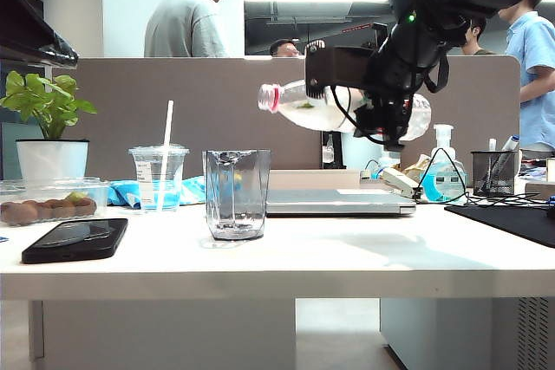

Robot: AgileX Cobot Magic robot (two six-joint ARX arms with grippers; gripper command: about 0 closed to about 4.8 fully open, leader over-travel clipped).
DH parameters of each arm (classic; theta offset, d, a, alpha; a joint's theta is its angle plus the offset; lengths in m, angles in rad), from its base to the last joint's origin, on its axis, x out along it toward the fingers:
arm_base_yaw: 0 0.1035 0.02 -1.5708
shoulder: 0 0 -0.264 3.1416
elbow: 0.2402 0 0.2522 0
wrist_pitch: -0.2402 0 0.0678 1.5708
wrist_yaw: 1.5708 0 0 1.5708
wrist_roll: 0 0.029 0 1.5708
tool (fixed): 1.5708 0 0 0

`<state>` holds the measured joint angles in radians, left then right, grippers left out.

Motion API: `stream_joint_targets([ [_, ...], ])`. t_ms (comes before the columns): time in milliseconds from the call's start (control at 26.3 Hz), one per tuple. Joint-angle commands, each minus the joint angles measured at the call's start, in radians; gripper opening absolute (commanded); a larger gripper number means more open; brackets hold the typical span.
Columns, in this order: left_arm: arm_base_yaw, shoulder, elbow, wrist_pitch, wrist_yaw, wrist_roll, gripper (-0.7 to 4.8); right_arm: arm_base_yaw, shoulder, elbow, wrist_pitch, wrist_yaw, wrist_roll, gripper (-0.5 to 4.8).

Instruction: Pick up the mineral water bottle on the table and pour water into the mug until it's half full.

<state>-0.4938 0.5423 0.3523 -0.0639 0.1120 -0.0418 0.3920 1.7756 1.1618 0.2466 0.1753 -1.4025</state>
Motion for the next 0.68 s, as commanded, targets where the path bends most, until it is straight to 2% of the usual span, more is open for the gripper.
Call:
stream_joint_targets([
  [38,-0.001,-0.001,0.005,0.013,0.000,0.001,-0.04,0.002,-0.007,0.008,0.034,0.033,-0.021,2.43],
  [683,-0.001,-0.001,0.005,0.013,0.000,0.001,-0.04,0.008,-0.007,0.010,0.048,0.036,-0.121,2.42],
])
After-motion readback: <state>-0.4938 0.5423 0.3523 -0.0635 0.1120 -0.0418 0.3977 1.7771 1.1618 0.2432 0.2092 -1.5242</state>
